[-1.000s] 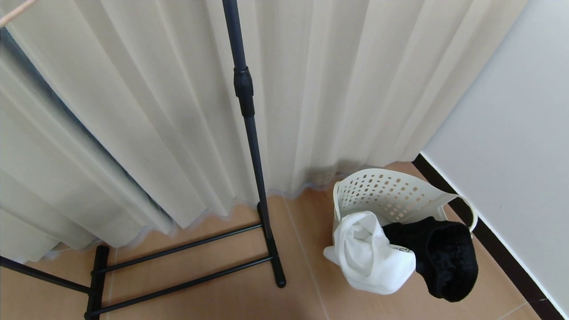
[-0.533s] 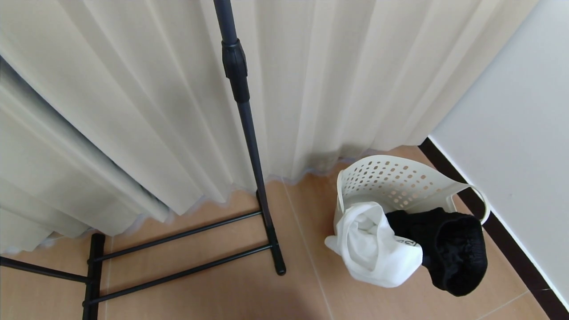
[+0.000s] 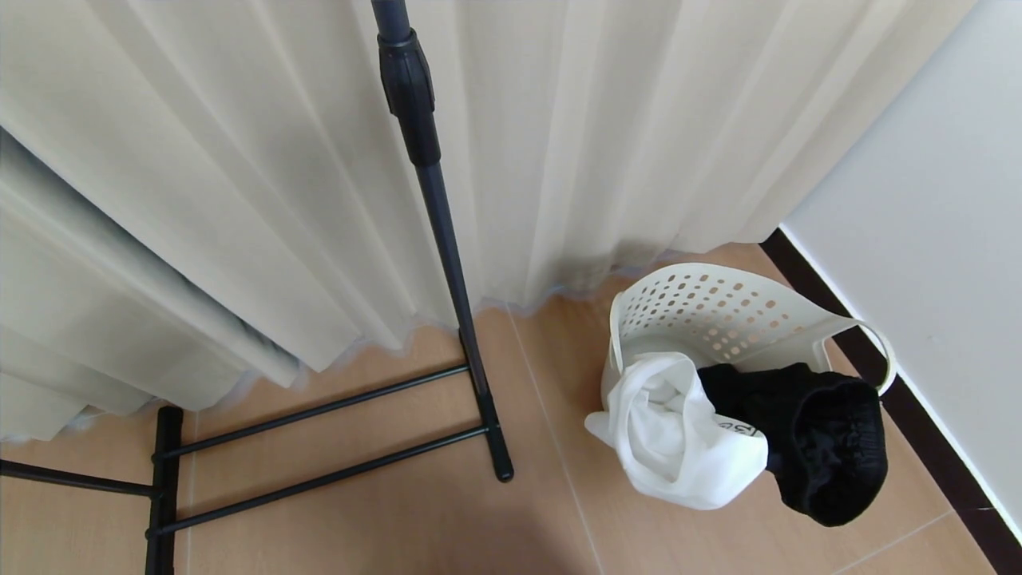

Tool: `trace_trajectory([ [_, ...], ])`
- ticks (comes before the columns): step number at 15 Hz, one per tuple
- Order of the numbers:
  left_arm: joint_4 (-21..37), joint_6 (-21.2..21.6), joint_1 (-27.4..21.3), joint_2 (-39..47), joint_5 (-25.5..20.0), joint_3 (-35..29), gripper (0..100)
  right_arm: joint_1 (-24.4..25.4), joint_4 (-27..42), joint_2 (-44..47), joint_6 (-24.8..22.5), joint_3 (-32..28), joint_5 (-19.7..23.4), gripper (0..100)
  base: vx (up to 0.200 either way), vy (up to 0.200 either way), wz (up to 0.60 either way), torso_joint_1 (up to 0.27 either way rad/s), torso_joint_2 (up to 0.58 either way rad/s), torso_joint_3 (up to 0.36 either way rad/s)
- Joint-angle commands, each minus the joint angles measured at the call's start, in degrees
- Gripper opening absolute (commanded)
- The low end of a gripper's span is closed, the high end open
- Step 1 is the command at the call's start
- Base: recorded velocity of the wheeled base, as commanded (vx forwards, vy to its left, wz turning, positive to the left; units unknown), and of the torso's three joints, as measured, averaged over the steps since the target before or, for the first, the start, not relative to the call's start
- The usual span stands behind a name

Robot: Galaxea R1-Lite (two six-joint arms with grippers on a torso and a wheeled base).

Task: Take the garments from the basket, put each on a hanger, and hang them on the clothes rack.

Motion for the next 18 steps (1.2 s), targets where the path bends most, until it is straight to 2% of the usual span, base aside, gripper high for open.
trace_trajectory([
  [1, 0.0, 0.0, 0.0, 0.0, 0.0, 0.0, 100, 5.3, -19.5, 45.4, -2.6, -6.3, -0.5, 100, 0.000, 0.000, 0.00, 0.000, 0.00, 0.000],
  [3, 0.0, 0.0, 0.0, 0.0, 0.1, 0.0, 100, 5.3, -24.6, 60.3, -10.4, -13.3, -4.1, 100, 0.000, 0.000, 0.00, 0.000, 0.00, 0.000],
  [7, 0.0, 0.0, 0.0, 0.0, 0.1, 0.0, 100, 8.3, -24.6, 75.3, -23.4, -26.2, -8.5, 100, 0.000, 0.000, 0.00, 0.000, 0.00, 0.000],
  [8, 0.0, 0.0, 0.0, 0.0, 0.1, 0.0, 100, 9.2, -24.4, 80.3, -27.3, -32.2, -10.0, 100, 0.000, 0.000, 0.00, 0.000, 0.00, 0.000],
  [9, 0.0, 0.0, 0.0, 0.0, 0.1, 0.0, 100, 9.3, -24.3, 83.5, -29.4, -36.4, -10.4, 100, 0.000, 0.000, 0.00, 0.000, 0.00, 0.000],
  [13, 0.0, 0.0, 0.0, 0.0, 0.1, 0.0, 100, 9.4, -24.0, 92.7, -35.9, -51.0, -16.1, 100, 0.000, 0.000, 0.00, 0.000, 0.00, 0.000],
  [15, 0.0, 0.0, 0.0, 0.0, 0.1, 0.0, 100, 9.4, -21.0, 94.1, -39.2, -54.9, -18.5, 100, 0.000, 0.000, 0.00, 0.000, 0.00, 0.000],
  [18, 0.0, 0.0, 0.0, 0.0, 0.1, 0.0, 100, 10.0, -19.6, 97.8, -40.1, -60.2, -21.8, 100, 0.000, 0.000, 0.00, 0.000, 0.00, 0.000],
])
